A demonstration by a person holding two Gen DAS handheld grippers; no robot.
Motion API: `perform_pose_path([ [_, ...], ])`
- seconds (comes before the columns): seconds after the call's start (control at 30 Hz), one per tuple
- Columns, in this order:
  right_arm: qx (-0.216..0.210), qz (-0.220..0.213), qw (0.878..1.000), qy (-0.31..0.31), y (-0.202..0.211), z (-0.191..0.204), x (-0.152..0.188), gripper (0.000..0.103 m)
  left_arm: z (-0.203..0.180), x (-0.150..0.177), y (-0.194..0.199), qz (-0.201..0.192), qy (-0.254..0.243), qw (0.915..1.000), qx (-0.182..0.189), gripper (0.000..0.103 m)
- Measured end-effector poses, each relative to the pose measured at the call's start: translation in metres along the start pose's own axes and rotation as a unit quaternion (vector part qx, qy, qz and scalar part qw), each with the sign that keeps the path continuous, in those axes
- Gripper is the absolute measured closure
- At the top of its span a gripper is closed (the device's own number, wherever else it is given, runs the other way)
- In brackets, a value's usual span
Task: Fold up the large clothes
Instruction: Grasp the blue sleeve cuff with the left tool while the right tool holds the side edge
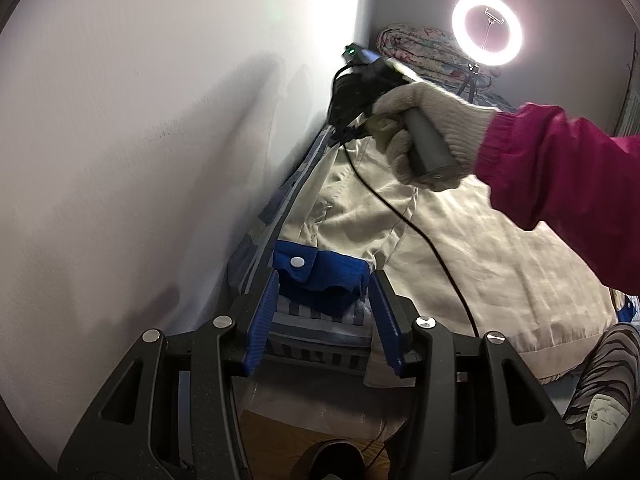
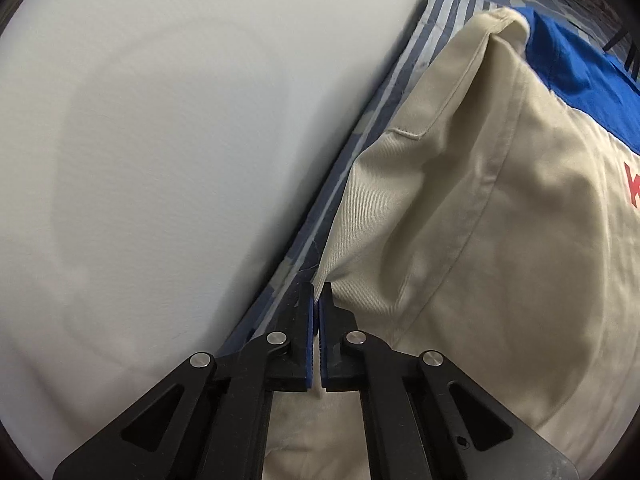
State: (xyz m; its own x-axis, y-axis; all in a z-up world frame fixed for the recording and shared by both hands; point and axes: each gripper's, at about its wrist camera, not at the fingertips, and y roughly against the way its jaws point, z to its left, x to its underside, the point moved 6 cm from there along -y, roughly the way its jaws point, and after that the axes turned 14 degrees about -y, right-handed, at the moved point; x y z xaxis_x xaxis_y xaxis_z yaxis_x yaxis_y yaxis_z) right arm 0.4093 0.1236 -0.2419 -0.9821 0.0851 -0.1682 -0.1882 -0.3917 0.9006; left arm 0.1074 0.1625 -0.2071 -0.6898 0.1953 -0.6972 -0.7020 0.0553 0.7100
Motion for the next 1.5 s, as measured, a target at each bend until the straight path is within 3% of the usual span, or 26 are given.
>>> perform_pose_path([
  [0.3,-0.065,-0.029,0.997,0.003,0.106,-0.049,0.023,0.102,-0.006,-0.004,-0.007,0.003,0.015,0.9997,0.016,0.054],
  [0.33,-0.068,-0.032,0.997,0.003,0.111,-0.054,0.027,0.102,-0.007,-0.005,-0.007,0.003,0.016,0.9997,0.021,0.049],
  [0.4,-0.080,-0.036,0.996,-0.003,0.135,-0.078,0.036,0.102,-0.011,-0.008,-0.006,-0.001,0.011,0.9996,0.025,0.039],
  [0.63,-0.112,-0.047,0.991,-0.058,0.198,-0.166,0.060,0.102,-0.029,-0.019,0.001,-0.009,-0.023,0.9994,0.026,0.039],
  [0.7,-0.120,-0.046,0.988,-0.084,0.191,-0.182,0.065,0.102,-0.037,-0.020,0.001,-0.008,-0.035,0.9990,0.027,0.039],
  [0.93,-0.045,-0.042,0.993,-0.104,0.190,-0.250,0.092,0.098,-0.053,-0.018,-0.003,0.005,-0.047,0.9979,0.044,0.039],
  [1.03,-0.042,-0.048,0.992,-0.108,0.198,-0.263,0.101,0.098,-0.057,-0.015,-0.012,0.018,-0.033,0.9963,0.078,0.039],
  [1.07,-0.048,-0.048,0.992,-0.106,0.202,-0.265,0.104,0.093,-0.060,-0.014,-0.016,0.023,-0.025,0.9952,0.092,0.039],
  [1.17,-0.063,-0.045,0.993,-0.093,0.212,-0.267,0.121,0.080,-0.075,-0.009,-0.039,0.054,0.008,0.9862,0.156,0.039],
  [1.23,-0.076,-0.034,0.993,-0.084,0.208,-0.265,0.137,0.079,-0.084,-0.005,-0.054,0.073,0.030,0.9796,0.185,0.039],
  [1.3,-0.090,-0.016,0.993,-0.079,0.202,-0.260,0.150,0.079,-0.088,0.000,-0.071,0.094,0.054,0.9725,0.206,0.039],
  [1.37,-0.092,-0.002,0.993,-0.069,0.165,-0.265,0.153,0.078,-0.093,0.006,-0.082,0.103,0.077,0.9667,0.221,0.039],
  [1.5,-0.091,0.011,0.993,-0.075,0.149,-0.260,0.170,0.067,-0.087,0.014,-0.105,0.123,0.146,0.9477,0.256,0.039],
])
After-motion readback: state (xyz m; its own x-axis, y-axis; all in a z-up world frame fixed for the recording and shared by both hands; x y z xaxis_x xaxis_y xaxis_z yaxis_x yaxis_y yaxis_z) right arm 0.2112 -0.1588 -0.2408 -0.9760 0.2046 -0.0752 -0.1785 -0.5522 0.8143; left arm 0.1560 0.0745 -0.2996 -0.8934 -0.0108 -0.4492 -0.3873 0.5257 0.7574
